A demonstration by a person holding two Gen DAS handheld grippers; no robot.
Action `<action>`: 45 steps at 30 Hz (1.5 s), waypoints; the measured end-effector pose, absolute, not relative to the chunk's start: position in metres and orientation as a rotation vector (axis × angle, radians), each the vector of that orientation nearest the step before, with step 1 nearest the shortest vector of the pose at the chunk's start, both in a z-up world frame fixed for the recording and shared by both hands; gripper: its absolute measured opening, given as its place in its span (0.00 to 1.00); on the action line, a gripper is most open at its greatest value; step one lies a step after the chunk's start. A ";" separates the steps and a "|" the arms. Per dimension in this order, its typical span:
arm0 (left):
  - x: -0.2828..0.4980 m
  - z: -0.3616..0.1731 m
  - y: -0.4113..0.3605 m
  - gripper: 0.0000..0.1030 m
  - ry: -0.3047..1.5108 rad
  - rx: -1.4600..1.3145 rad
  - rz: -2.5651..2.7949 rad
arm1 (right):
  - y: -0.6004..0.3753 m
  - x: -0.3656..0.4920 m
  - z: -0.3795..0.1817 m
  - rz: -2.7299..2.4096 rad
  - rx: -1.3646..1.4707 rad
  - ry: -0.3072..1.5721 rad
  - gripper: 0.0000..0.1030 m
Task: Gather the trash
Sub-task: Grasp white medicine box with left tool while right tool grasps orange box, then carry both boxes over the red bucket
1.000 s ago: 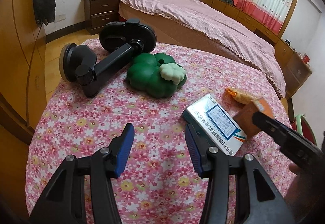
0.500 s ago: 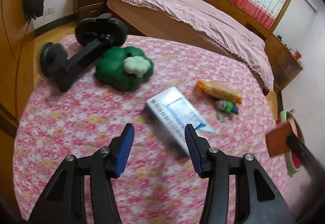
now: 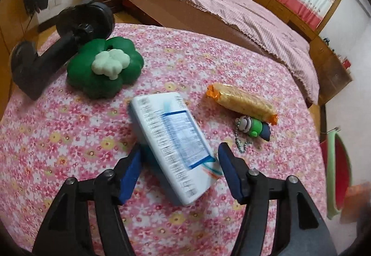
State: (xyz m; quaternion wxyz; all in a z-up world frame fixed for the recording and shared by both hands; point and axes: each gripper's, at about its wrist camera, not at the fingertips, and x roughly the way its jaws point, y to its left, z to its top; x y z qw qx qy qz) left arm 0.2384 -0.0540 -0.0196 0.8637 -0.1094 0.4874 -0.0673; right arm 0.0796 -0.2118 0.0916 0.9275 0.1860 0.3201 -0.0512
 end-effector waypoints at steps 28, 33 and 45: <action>0.120 0.023 -0.064 0.48 0.904 -0.172 -0.371 | -0.243 0.026 0.092 -0.081 0.508 0.611 0.50; 0.092 0.039 -0.072 0.48 0.895 -0.179 -0.430 | -0.243 0.013 0.097 -0.073 0.517 0.586 0.50; 0.070 0.070 -0.119 0.48 0.865 -0.175 -0.521 | -0.271 -0.015 0.107 -0.105 0.546 0.521 0.50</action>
